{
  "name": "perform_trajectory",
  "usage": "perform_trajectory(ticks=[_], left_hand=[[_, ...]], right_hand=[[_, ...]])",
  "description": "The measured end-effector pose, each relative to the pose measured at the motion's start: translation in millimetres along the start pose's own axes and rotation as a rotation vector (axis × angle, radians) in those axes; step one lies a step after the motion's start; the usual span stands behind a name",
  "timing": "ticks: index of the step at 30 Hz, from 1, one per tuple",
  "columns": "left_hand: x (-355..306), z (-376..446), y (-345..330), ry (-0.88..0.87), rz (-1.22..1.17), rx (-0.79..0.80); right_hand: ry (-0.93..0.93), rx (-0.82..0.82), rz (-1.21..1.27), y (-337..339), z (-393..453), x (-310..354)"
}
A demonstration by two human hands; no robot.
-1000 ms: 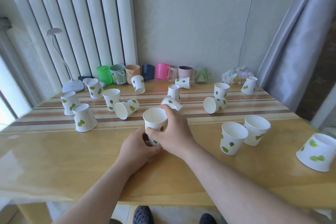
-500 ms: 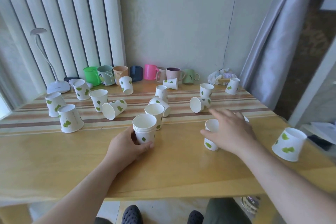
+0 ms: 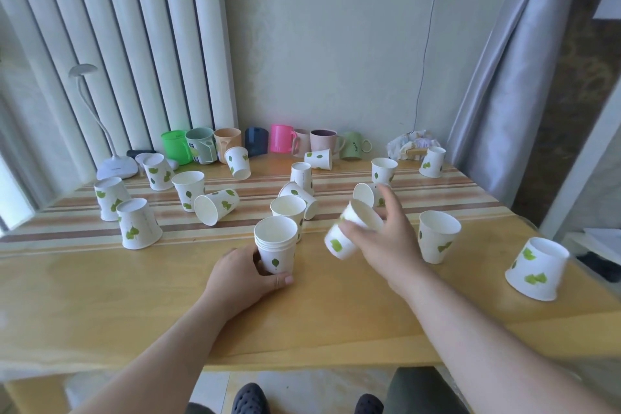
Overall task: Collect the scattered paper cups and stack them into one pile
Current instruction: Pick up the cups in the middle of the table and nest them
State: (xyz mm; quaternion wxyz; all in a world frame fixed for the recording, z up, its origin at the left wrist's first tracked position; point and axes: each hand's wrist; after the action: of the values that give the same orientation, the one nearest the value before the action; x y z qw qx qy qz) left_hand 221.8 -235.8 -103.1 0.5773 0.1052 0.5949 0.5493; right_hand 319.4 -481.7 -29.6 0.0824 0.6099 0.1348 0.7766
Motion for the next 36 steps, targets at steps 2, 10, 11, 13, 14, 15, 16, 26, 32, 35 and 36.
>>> perform_trajectory(ticks=[2, 10, 11, 13, 14, 15, 16, 26, 32, 35, 36], left_hand=[[0.2, 0.0, 0.0, -0.001, -0.001, -0.005], [4.9, 1.9, -3.0, -0.023, -0.007, -0.017], [4.8, 1.7, -3.1, -0.024, -0.007, -0.019], [3.3, 1.4, -2.5, -0.026, -0.007, -0.019], [2.6, 1.1, -2.0, -0.021, -0.009, -0.017], [2.1, 0.9, -1.7, -0.014, -0.013, -0.015], [2.0, 0.9, -1.4, -0.009, -0.017, -0.015], [6.2, 3.1, -3.6, -0.015, -0.023, -0.013], [3.7, 2.1, -3.2, -0.002, 0.011, -0.008], [4.7, 1.5, -3.7, 0.015, -0.024, -0.015], [4.4, 0.9, -3.6, 0.016, -0.023, -0.011]], right_hand=[[-0.026, 0.006, 0.19, -20.0, 4.6, 20.1], [0.321, 0.198, -0.069, -87.0, 1.4, 62.5], [0.363, 0.22, -0.14, -90.6, 1.1, 59.4], [0.407, 0.259, -0.23, -96.0, 0.1, 50.6], [0.407, 0.271, -0.249, -97.5, 0.1, 45.8], [0.393, 0.28, -0.259, -98.8, 0.2, 40.4], [0.374, 0.289, -0.259, -99.5, 0.7, 34.6], [0.318, 0.372, -0.262, -65.6, 4.4, -9.7], [0.386, 0.39, -0.628, -24.6, 20.0, -46.4], [0.424, 0.452, -0.844, -16.3, 18.6, -65.7], [0.428, 0.454, -0.868, -16.2, 17.1, -71.5]])
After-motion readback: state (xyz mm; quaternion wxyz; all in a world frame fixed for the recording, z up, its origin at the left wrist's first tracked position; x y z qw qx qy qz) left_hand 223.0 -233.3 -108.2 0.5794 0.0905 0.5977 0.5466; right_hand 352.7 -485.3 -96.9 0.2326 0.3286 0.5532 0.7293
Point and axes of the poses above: each hand's wrist, its own z-axis towards the middle knuckle, its own y-axis out of the back of the hand, x = y × z, and after that the axes turned 10 degrees about -x, right-handed
